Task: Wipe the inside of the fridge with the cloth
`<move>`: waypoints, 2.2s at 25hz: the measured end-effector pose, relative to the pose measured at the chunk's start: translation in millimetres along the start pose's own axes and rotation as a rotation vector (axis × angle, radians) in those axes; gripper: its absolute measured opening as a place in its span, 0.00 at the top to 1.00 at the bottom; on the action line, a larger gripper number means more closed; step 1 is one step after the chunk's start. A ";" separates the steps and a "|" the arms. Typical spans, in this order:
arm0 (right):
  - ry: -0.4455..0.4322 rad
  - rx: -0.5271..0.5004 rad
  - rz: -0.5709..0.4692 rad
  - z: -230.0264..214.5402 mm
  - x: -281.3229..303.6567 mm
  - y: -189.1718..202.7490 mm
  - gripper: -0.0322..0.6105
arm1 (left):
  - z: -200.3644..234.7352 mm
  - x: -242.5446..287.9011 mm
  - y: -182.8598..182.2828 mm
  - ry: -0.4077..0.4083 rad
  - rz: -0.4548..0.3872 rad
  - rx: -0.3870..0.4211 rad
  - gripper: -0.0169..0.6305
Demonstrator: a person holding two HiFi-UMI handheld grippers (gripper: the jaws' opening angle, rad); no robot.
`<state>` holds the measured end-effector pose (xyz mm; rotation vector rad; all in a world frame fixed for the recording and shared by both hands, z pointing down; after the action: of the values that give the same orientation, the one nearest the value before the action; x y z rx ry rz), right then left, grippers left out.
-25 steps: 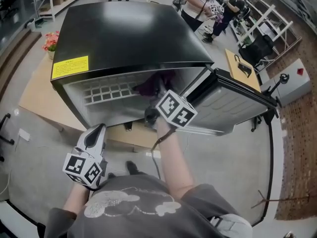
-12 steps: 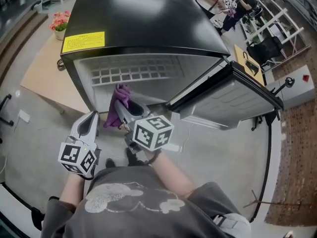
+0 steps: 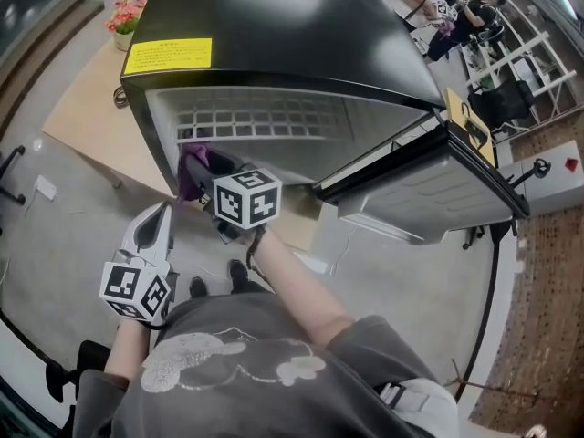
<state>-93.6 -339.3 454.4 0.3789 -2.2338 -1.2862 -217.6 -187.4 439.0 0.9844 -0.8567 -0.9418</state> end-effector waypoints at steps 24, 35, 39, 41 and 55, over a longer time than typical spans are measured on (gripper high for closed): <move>0.182 -0.142 0.345 -66.0 56.2 42.1 0.81 | -15.5 17.9 10.3 -0.042 0.053 -0.010 0.95; 0.447 -0.080 0.344 -153.1 -28.7 28.7 0.81 | -38.1 39.9 16.2 0.043 0.071 -0.004 0.95; 0.567 -0.064 0.343 -179.3 -61.2 23.4 0.81 | -44.0 48.0 15.4 0.069 0.071 -0.001 0.95; 0.609 -0.076 0.342 -186.2 -72.6 23.9 0.81 | -47.5 51.7 15.3 0.085 0.073 0.002 0.95; 0.745 -0.085 0.190 -180.8 -106.6 1.9 0.81 | -53.6 65.5 12.6 0.145 0.078 0.007 0.95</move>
<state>97.2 -415.7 497.1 0.4994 -1.5391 -0.9280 -143.1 -229.2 444.3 1.0051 -0.7715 -0.7917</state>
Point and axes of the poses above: the fingertips, and each gripper's own axes: x forward along the fingers, z to its left, y out of its underside, the point moved 9 cm from there along -x, backward along the fingers
